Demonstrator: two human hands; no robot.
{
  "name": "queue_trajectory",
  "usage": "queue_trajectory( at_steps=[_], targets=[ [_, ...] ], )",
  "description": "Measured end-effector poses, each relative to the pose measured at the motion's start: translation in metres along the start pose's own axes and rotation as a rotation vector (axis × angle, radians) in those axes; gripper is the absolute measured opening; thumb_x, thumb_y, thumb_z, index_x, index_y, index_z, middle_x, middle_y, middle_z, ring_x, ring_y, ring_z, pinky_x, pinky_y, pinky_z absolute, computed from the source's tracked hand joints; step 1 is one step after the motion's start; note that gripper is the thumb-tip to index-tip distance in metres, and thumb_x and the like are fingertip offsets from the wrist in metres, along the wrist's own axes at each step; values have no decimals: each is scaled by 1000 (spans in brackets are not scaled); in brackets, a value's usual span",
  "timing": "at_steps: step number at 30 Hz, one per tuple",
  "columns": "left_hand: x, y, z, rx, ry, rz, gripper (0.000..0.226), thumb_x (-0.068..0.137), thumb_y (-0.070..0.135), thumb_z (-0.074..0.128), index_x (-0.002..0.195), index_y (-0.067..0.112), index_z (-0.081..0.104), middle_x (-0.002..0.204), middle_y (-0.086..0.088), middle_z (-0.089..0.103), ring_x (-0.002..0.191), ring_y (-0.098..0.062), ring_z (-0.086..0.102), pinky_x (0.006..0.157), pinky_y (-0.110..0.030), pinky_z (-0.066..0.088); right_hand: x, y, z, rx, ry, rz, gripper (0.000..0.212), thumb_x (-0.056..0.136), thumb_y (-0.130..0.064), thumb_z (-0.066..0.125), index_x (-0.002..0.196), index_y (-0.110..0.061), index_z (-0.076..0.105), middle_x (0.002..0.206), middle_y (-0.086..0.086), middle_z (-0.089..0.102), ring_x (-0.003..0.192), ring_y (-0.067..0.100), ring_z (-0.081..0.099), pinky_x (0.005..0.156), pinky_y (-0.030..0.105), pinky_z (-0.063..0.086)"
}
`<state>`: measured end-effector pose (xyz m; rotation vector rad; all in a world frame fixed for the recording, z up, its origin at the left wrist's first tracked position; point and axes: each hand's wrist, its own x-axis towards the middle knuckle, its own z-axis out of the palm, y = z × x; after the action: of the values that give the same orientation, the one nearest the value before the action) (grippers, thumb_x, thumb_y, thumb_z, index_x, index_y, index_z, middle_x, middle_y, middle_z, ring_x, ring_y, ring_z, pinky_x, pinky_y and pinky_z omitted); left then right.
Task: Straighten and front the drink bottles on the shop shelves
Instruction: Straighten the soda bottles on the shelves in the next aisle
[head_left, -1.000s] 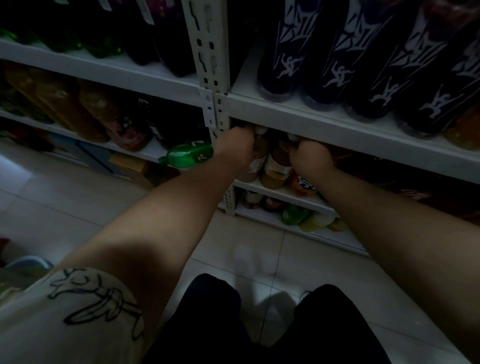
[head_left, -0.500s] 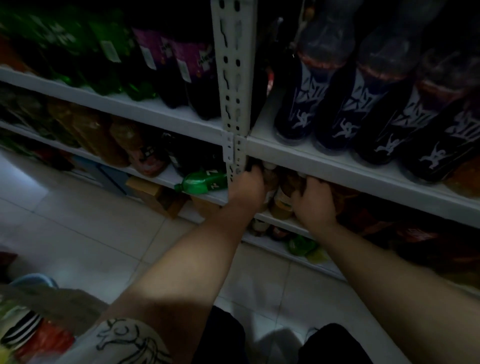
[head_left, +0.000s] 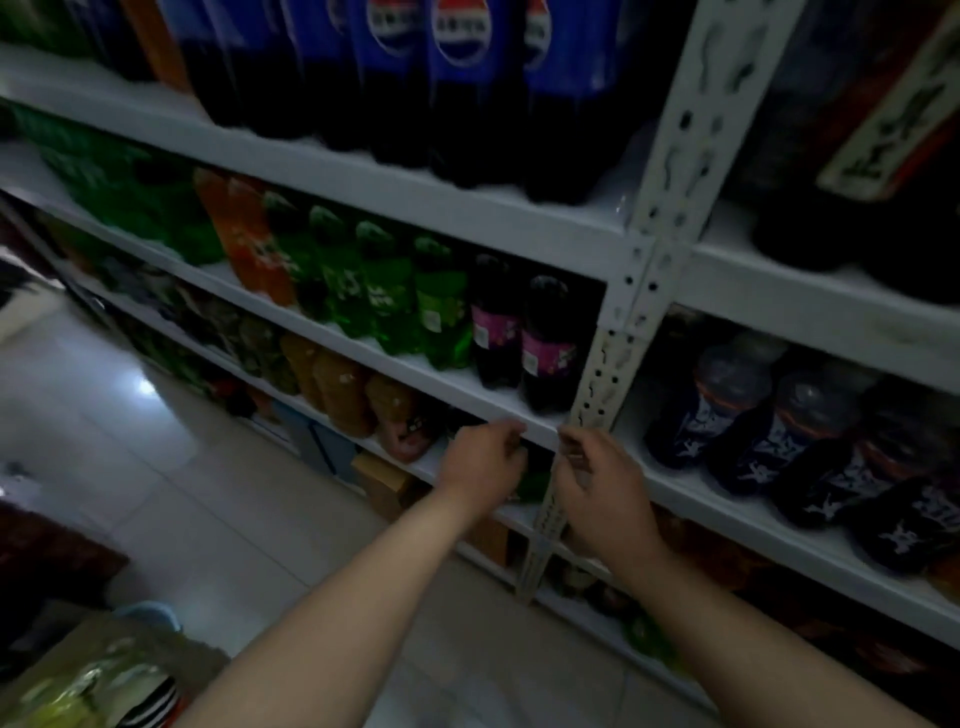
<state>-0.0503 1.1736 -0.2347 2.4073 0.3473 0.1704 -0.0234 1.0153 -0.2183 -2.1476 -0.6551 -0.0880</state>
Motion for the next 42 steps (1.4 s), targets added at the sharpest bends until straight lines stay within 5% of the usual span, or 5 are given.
queue_trajectory(
  at_steps=[6,9,23,35,42],
  targets=[
    [40,41,-80,-429,256,-69,44,86,32,69,126,18,57,95,21,58,92,2,58,79,-10,46,31,-53,-4,133,80,98,37,90,-14,54,127,-18,55,116,-6,56,102,6,54,87,20,42],
    [58,73,-81,-527,290,-12,47,83,31,71,126,18,56,107,14,59,101,-4,57,87,-20,48,32,-52,-14,90,96,103,37,88,-10,54,125,-16,57,115,-4,58,98,5,55,83,18,41],
    [87,112,-53,-135,473,-130,72,66,53,77,120,11,52,112,-10,51,107,-30,52,82,-46,51,52,-34,-35,65,93,78,29,88,-4,54,112,-16,63,98,-10,54,90,-14,52,71,1,39],
    [113,64,-100,150,125,331,52,71,68,66,94,21,68,83,0,69,77,-20,65,56,-25,43,48,-44,12,-45,300,296,31,86,-10,58,117,-13,62,107,2,65,90,11,59,77,21,44],
    [126,54,-112,314,166,649,51,83,59,60,102,13,65,89,-8,68,78,-27,64,56,-25,32,56,-55,62,-75,181,473,69,95,-24,51,152,-15,13,145,3,41,127,19,43,96,12,27]
  ],
)
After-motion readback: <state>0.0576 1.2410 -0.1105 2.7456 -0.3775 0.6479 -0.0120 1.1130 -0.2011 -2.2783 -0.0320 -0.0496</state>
